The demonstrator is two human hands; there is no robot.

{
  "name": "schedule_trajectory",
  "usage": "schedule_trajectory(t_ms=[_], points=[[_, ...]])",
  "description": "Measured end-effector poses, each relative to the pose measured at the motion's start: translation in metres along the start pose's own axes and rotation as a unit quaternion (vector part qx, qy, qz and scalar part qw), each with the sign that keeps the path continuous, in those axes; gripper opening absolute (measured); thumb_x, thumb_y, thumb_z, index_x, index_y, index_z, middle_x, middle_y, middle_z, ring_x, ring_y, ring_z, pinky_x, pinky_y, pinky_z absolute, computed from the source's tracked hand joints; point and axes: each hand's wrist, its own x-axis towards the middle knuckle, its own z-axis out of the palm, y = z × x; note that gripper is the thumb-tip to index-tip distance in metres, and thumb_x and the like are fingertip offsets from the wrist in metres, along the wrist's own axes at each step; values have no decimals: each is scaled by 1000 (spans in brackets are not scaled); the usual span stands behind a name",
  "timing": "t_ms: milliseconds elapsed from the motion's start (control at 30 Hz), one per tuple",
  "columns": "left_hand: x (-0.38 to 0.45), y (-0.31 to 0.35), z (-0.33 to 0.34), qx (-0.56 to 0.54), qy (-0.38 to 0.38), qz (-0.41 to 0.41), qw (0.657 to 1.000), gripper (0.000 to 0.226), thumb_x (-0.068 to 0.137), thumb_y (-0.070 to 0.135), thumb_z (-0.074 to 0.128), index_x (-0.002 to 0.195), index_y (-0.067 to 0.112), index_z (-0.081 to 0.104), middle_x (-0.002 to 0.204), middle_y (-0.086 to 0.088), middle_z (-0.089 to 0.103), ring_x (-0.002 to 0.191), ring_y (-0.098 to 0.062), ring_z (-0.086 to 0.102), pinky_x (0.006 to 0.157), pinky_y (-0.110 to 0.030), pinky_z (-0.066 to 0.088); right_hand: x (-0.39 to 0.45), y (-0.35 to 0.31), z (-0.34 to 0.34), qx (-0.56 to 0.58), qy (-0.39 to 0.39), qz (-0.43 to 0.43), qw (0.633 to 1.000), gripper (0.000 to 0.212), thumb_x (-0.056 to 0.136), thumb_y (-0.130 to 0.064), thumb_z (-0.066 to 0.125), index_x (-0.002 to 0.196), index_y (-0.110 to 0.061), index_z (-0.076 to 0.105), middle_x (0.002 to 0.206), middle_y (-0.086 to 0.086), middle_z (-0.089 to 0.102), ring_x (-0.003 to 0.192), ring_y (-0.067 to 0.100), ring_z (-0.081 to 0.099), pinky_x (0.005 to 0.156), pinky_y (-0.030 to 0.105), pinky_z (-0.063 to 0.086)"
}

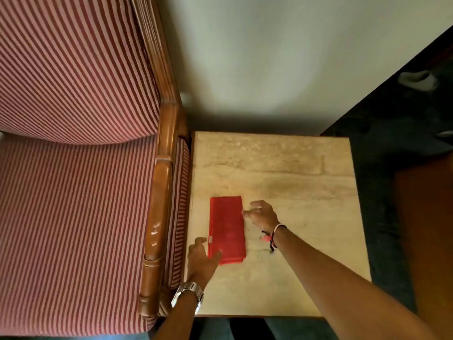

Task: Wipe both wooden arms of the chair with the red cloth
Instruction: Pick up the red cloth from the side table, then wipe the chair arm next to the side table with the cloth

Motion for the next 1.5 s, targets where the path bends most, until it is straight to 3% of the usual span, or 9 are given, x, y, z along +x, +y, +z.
schedule_trajectory(t_ms=[267, 567, 733, 933, 1067, 1167, 1300, 1400, 1500], points=[[40, -1, 31, -51, 27, 24, 998, 58, 81, 9, 79, 128, 9, 46, 127, -13, 63, 114, -32, 64, 96, -51, 57, 35, 3, 53, 18, 93, -34, 995, 42, 85, -26, 82, 118, -8, 64, 111, 9, 74, 96, 21, 67, 76, 21, 48], [12, 11, 23, -57, 18, 60, 996, 50, 87, -2, 69, 127, 11, 41, 120, -18, 65, 102, -33, 67, 88, -53, 60, 10, -10, 39, 36, 98, -34, 994, 17, 96, -14, 66, 112, -7, 70, 120, 21, 72, 114, 37, 68, 100, 41, 55], [-26, 31, -15, -82, -3, 124, 989, 50, 87, 5, 73, 126, 12, 42, 113, -9, 63, 103, -28, 65, 84, -45, 60, -47, -30, 17, 116, 85, -92, 985, 16, 98, -8, 63, 89, -21, 61, 100, 19, 72, 95, 33, 67, 98, 55, 56], [-63, 35, -96, -109, 13, 213, 971, 61, 78, 13, 84, 117, 27, 40, 91, 19, 54, 87, 17, 59, 64, -7, 51, -136, -74, 29, 168, 35, -171, 970, 16, 102, -8, 57, 95, -22, 62, 95, 14, 65, 92, 27, 64, 84, 44, 52], [-70, 18, -160, -110, -2, 218, 970, 64, 79, 23, 85, 124, 28, 39, 103, 5, 63, 91, -9, 67, 73, -28, 61, -175, -108, 67, 169, 0, -190, 967, 12, 103, -11, 57, 101, -21, 62, 92, 6, 65, 91, 22, 64, 83, 40, 55], [-57, 0, -195, -107, -14, 235, 966, 57, 81, 20, 83, 115, 29, 38, 97, 6, 62, 82, -10, 68, 58, -18, 57, -177, -124, 104, 151, 0, -183, 971, 13, 103, -12, 58, 96, -23, 63, 99, 13, 63, 94, 26, 63, 84, 45, 54], [-29, -20, -214, -56, -34, 230, 971, 44, 86, 20, 78, 105, 24, 38, 96, -5, 59, 70, -14, 62, 53, -23, 55, -155, -126, 153, 127, 58, -160, 977, 6, 101, -9, 60, 105, -10, 64, 109, 25, 68, 101, 36, 67, 96, 53, 57], [-10, -33, -213, -11, -70, 200, 977, 42, 88, 30, 75, 108, 19, 39, 104, -7, 60, 86, -24, 63, 69, -42, 61, -138, -114, 176, 53, 156, -149, 975, 25, 97, -16, 67, 118, -2, 65, 117, 21, 71, 104, 31, 68, 91, 35, 55], [5, -52, -216, 31, -64, 208, 976, 52, 85, 63, 65, 115, 26, 44, 112, 8, 56, 94, -10, 58, 71, -28, 56, -144, -99, 189, 23, 306, -220, 926, 43, 98, -26, 65, 137, -14, 52, 128, 9, 62, 117, 20, 60, 91, 26, 47]])
